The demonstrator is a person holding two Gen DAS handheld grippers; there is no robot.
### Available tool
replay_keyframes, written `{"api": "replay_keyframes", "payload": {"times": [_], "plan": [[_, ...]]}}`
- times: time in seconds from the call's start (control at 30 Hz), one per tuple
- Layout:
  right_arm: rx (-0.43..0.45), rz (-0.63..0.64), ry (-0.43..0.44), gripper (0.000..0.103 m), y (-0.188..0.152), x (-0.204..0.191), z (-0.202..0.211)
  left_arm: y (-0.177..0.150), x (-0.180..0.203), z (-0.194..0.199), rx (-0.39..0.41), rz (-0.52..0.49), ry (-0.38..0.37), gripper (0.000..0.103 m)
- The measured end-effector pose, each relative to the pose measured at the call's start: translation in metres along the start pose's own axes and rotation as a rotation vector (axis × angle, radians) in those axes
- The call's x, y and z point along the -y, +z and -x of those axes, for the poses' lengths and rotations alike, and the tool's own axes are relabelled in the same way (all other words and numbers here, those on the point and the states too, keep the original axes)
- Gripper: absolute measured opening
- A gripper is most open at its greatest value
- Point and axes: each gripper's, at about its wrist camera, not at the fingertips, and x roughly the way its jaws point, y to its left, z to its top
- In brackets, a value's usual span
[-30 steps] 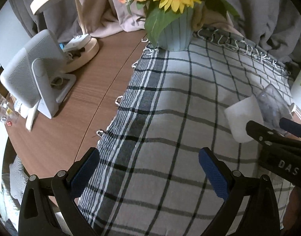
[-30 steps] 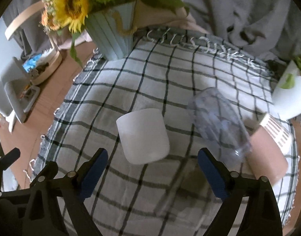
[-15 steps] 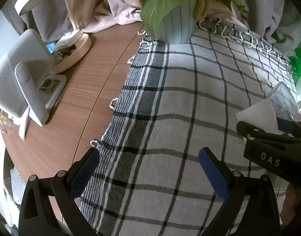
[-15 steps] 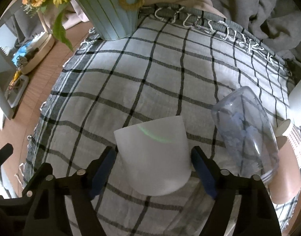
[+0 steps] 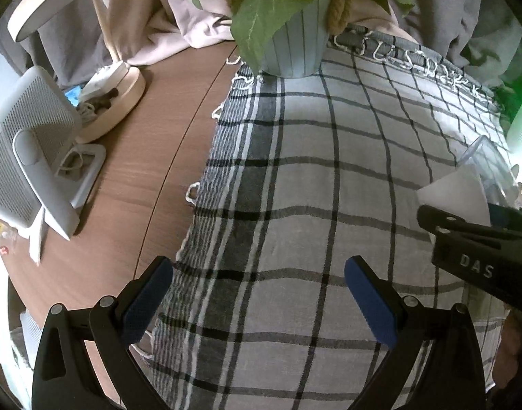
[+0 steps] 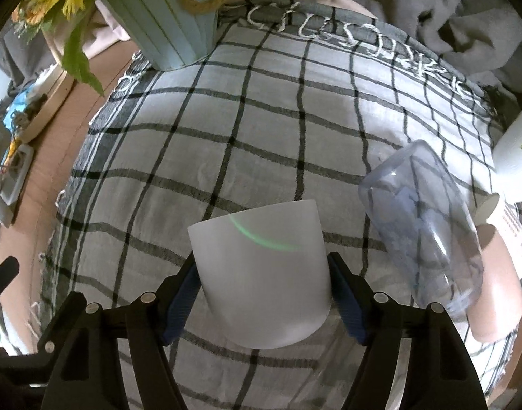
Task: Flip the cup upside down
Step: 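Lift the white cup with the right gripper, set it down, open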
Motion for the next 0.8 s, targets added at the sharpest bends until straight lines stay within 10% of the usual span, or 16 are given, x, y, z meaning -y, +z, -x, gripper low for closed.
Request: {"api": "replay_keyframes", "payload": {"times": [0.8], "plan": [[-0.04, -0.375, 0.076, 0.072, -0.116, -0.027, 0.045, -0.052, -0.047, 0.035, -0.014, -0.181, -0.054, 0.103]]}}
